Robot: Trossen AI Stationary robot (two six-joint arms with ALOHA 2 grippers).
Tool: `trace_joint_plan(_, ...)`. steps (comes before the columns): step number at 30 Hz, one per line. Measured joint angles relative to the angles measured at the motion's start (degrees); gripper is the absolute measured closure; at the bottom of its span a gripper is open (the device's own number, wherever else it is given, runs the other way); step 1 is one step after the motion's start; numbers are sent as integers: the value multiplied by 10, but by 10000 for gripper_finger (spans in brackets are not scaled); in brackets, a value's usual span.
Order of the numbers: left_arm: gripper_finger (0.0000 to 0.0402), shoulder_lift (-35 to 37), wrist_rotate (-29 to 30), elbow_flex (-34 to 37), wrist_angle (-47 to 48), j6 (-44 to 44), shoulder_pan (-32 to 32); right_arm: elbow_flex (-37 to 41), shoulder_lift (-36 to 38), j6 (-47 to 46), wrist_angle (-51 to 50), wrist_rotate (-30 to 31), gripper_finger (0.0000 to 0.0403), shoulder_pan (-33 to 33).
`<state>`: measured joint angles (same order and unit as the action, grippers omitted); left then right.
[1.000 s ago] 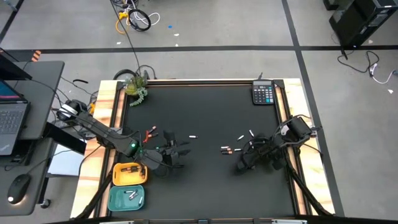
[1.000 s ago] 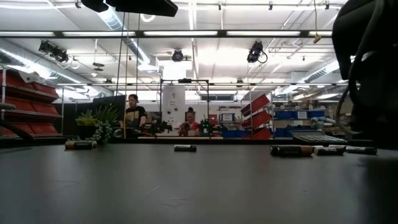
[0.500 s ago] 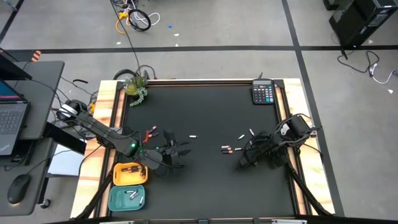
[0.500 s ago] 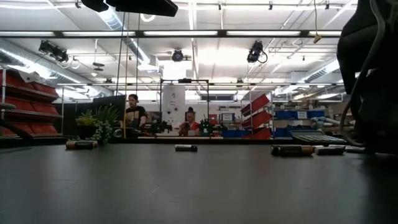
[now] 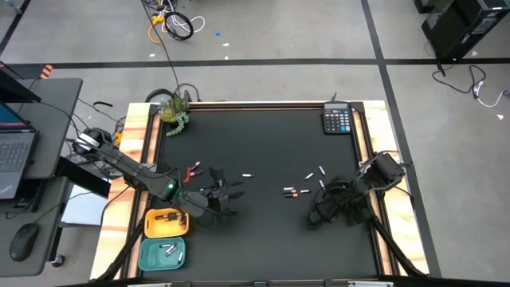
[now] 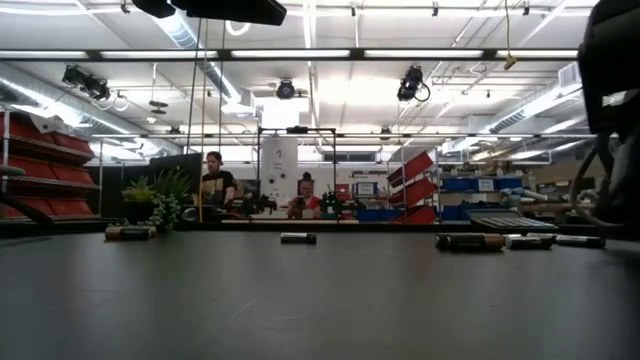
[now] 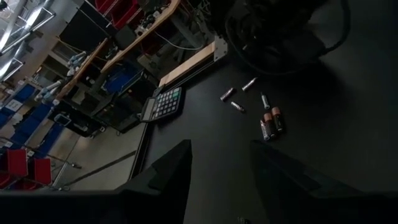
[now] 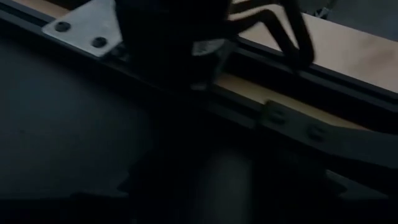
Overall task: Sort batteries
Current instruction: Put the black battery into the yellow bin
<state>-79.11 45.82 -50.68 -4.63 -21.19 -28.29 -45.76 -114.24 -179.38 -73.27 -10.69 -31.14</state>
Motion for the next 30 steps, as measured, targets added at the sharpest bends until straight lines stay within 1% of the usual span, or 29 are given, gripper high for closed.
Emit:
trace_joint_plan(11, 230, 0, 0, -24, 4, -8, -7, -31, 0, -6, -7, -71, 142, -45)
trace_joint_plan(15, 230, 0, 0, -24, 5, -7, -7, -39, 0, -5, -10, -83, 139, -56)
trace_joint_plan(17, 230, 0, 0, -24, 5, -7, -7, -47, 0, 10, -21, -89, 140, -58)
trace_joint_plan(20, 230, 0, 0, -24, 5, -7, -7, -73, 0, 65, -77, -86, 142, -59)
trace_joint_plan(22, 230, 0, 0, -24, 5, -7, -7, -91, -1, 120, -157, -83, 142, -53)
trace_joint_plan(23, 230, 0, 0, -24, 6, -7, -7, -100, 0, 148, -174, -79, 142, -51)
trace_joint_plan(24, 230, 0, 0, -24, 6, -7, -7, -104, 2, 175, -160, -76, 141, -49)
trace_joint_plan(25, 230, 0, 0, -24, 9, -7, -7, -97, 8, 204, -148, -59, 140, -47)
trace_joint_plan(27, 230, 0, 0, -24, 19, -7, -7, -85, 15, 266, -163, -4, 139, -47)
trace_joint_plan(29, 230, 0, 0, -24, 31, -7, -7, -93, 15, 320, -148, 4, 138, -42)
trace_joint_plan(30, 230, 0, 0, -24, 32, -7, -7, -95, 14, 340, -161, 5, 137, -40)
